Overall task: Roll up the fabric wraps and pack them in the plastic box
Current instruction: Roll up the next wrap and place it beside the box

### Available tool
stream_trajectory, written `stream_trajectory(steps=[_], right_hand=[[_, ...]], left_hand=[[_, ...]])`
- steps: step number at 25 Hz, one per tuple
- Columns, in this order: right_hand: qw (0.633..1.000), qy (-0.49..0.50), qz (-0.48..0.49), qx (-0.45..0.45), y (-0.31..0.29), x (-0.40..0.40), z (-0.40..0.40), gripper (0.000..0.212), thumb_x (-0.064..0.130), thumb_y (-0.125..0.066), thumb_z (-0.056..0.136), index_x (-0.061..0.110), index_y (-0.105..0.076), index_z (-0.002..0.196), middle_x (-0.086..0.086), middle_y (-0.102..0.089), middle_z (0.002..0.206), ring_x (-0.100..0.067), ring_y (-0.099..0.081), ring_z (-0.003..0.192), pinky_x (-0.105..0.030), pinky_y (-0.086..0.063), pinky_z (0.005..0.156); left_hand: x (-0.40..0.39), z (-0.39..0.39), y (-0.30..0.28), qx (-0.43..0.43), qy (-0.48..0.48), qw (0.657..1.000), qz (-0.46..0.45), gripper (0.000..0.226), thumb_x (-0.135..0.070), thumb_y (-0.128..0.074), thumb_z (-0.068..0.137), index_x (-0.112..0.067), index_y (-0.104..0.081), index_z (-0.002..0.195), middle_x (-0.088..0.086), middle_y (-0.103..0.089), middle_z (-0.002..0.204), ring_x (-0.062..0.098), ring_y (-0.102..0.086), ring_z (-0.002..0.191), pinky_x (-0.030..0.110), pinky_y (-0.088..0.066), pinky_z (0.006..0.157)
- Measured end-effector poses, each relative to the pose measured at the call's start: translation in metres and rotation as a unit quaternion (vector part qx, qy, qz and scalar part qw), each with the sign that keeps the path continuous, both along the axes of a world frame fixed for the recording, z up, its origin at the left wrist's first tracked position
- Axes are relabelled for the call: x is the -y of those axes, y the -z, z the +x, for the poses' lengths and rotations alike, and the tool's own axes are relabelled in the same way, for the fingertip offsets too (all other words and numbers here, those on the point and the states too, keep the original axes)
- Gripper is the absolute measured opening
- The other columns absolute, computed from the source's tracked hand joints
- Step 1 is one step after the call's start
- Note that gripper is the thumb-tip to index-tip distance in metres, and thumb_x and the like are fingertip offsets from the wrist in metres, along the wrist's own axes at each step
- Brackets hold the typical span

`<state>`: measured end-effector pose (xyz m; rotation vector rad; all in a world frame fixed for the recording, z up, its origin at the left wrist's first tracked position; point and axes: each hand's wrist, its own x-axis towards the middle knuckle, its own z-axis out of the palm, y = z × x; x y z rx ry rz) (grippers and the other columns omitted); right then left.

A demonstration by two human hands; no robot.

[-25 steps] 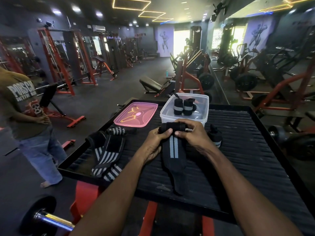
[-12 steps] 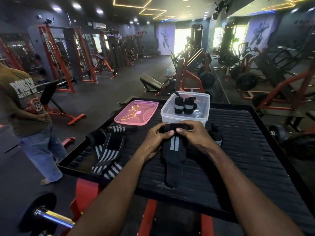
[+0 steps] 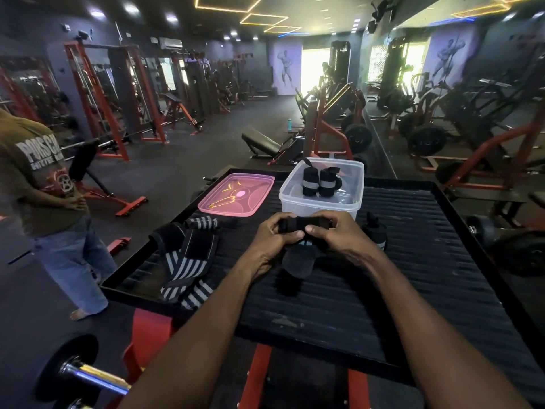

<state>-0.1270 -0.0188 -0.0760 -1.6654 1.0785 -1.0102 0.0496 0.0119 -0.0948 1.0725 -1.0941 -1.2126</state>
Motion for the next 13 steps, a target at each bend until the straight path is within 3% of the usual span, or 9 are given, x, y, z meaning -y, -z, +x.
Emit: stream_trajectory(steps=[3,6,8,10,13], right_hand=[[0.999,0.001,-0.04,-0.004,-0.0046,-0.004,-0.0008,0.033,0.002,-0.084,0.074,0.015,-0.075,0.104,0.001,-0.074,0.1,-0.005,-0.067,0.09,-0.024,-0.054,0.088],[0.999,-0.022,-0.049,0.011,-0.0065,-0.0063,0.0017,0.037,-0.001,-0.085,0.072,0.014,-0.076,0.104,0.0,-0.075,0.102,-0.006,-0.067,0.094,-0.024,-0.055,0.09],[0.999,-0.029,-0.008,0.046,-0.0078,-0.0075,0.0038,0.029,0.009,-0.081,0.081,0.011,-0.074,0.108,-0.004,-0.075,0.104,-0.008,-0.068,0.092,-0.024,-0.057,0.082],[0.992,-0.035,0.083,0.085,-0.0091,-0.0088,0.0053,0.023,0.02,-0.073,0.09,0.006,-0.071,0.108,-0.013,-0.072,0.101,-0.017,-0.069,0.087,-0.032,-0.058,0.069],[0.992,-0.013,0.091,0.082,-0.0086,-0.0082,0.0061,0.017,0.014,-0.071,0.092,0.001,-0.069,0.102,-0.015,-0.068,0.094,-0.021,-0.068,0.082,-0.034,-0.057,0.058]], left_hand=[[-0.0025,-0.0022,-0.0013,-0.093,0.066,0.992,0.057,0.035,-0.006,-0.072,0.087,0.007,-0.064,0.119,0.026,-0.07,0.113,0.033,-0.069,0.102,0.041,-0.055,0.095],[-0.0016,-0.0023,-0.0009,-0.076,0.029,0.996,0.046,0.027,-0.007,-0.07,0.089,0.005,-0.068,0.113,0.023,-0.073,0.104,0.028,-0.072,0.091,0.035,-0.06,0.079],[0.0,-0.0006,0.0005,-0.07,0.014,0.997,0.027,0.024,-0.004,-0.068,0.089,0.001,-0.068,0.113,0.02,-0.073,0.105,0.027,-0.072,0.092,0.032,-0.058,0.077],[0.0006,-0.0003,0.0022,-0.061,0.019,0.998,0.009,0.027,-0.001,-0.067,0.089,0.0,-0.067,0.116,0.018,-0.073,0.109,0.028,-0.071,0.098,0.033,-0.058,0.082],[0.0002,-0.0018,0.0041,-0.055,0.035,0.998,0.002,0.031,0.0,-0.065,0.09,0.002,-0.065,0.121,0.018,-0.071,0.113,0.028,-0.069,0.101,0.035,-0.058,0.086]])
